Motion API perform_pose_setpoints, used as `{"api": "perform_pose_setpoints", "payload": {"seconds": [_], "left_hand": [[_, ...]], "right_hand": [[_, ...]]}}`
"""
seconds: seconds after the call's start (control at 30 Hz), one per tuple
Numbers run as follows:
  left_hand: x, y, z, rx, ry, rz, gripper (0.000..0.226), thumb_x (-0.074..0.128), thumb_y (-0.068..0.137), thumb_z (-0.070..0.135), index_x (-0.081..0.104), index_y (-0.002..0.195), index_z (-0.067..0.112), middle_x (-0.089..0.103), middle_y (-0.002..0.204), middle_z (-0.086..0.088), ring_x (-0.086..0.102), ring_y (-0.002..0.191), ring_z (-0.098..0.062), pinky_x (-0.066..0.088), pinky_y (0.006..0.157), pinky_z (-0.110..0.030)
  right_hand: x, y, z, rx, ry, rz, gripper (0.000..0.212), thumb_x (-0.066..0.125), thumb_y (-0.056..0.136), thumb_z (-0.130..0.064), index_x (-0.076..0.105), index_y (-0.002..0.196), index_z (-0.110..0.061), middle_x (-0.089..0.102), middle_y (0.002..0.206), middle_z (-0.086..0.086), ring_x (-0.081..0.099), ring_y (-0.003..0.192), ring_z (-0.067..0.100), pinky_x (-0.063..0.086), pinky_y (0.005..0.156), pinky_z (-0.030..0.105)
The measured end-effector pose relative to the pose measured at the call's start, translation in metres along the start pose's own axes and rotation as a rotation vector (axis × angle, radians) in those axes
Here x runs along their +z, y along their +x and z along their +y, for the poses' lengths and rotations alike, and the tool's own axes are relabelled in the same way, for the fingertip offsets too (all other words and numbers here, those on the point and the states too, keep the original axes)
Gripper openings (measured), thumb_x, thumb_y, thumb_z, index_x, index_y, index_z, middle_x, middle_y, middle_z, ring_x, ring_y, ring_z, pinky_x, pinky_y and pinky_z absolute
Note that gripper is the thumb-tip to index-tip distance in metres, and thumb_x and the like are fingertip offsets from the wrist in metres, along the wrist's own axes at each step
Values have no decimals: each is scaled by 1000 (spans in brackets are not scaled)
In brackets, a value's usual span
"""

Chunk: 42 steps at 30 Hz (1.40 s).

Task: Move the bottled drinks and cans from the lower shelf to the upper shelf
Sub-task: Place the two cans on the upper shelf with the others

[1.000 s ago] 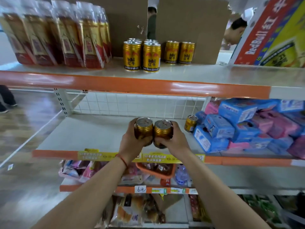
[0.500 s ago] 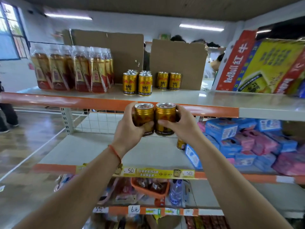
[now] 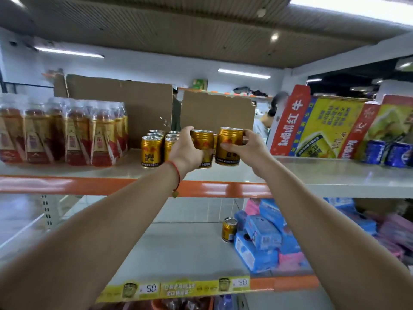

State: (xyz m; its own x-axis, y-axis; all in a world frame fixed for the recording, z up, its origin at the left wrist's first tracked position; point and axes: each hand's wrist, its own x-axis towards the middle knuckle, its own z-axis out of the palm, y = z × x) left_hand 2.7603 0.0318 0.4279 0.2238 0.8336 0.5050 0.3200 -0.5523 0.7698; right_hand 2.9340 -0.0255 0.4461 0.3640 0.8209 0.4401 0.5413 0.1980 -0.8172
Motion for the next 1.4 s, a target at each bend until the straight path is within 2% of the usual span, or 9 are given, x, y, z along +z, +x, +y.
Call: {"api": "perform_pose_setpoints", "payload": {"seconds": [0.13,0.23,0.37,0.7,0.87,0.97,1.13,1.3,1.4], "left_hand": [[19,40,-2,-53,23,15,74,72,87,21,31,148,17,56,120,-7,55,100,-26,50,82,-35],[33,59,-15,-106,58,-5,74,72,86,23,30,148,20,56,117,-5,58,103,-29,53,91,-40],[53,80,-34,-218,69,9,75,71,85,14,29,148,20,59,127,-11,61,110,-33,54,95,-47],[84,116,-50,-304,177,26,76,71,87,13,25,147,21,53,134,-13,57,118,-33,49,95,-41],[88,126,-58,-325,221,41,73,71,87,13,27,144,19,56,128,-13,58,113,-32,48,85,-36],[92,127,-59,-360,228,45,72,69,86,10,25,142,18,53,129,-15,58,112,-32,49,85,-36],[94,128,-61,-360,230,43,75,65,88,4,20,146,18,43,139,-17,53,118,-32,48,91,-36],[96,129,-60,-363,234,56,77,63,89,0,17,148,17,41,141,-15,50,122,-30,47,95,-35],[97,131,-59,-372,241,45,79,63,89,0,15,149,17,39,144,-15,49,124,-30,47,96,-34]], "right_hand": [[1,33,10,37,-40,38,56,85,73,-33,60,121,-17,66,107,-2,64,99,17,51,79,28],[9,54,25,63,-57,49,51,86,72,-32,62,114,-19,69,105,-1,66,98,17,52,80,29],[23,74,44,103,-113,49,43,87,71,-28,62,106,-21,70,102,0,66,98,19,54,82,32],[44,121,76,145,-238,-25,44,86,67,-29,67,104,-15,71,99,3,66,93,23,55,79,33],[53,134,83,132,-254,-72,35,85,70,-26,70,99,-14,72,98,5,66,93,24,53,78,31],[59,139,88,137,-247,-59,41,85,69,-28,71,104,-13,72,101,7,66,96,25,55,82,35],[58,141,93,131,-232,-71,38,82,73,-27,69,106,-14,71,104,6,64,96,24,49,74,29],[59,139,91,125,-222,-74,35,78,77,-22,67,109,-14,70,106,6,60,91,22,45,74,28],[59,140,90,129,-218,-72,37,79,76,-21,66,110,-13,69,107,7,61,94,24,49,77,30]]}}
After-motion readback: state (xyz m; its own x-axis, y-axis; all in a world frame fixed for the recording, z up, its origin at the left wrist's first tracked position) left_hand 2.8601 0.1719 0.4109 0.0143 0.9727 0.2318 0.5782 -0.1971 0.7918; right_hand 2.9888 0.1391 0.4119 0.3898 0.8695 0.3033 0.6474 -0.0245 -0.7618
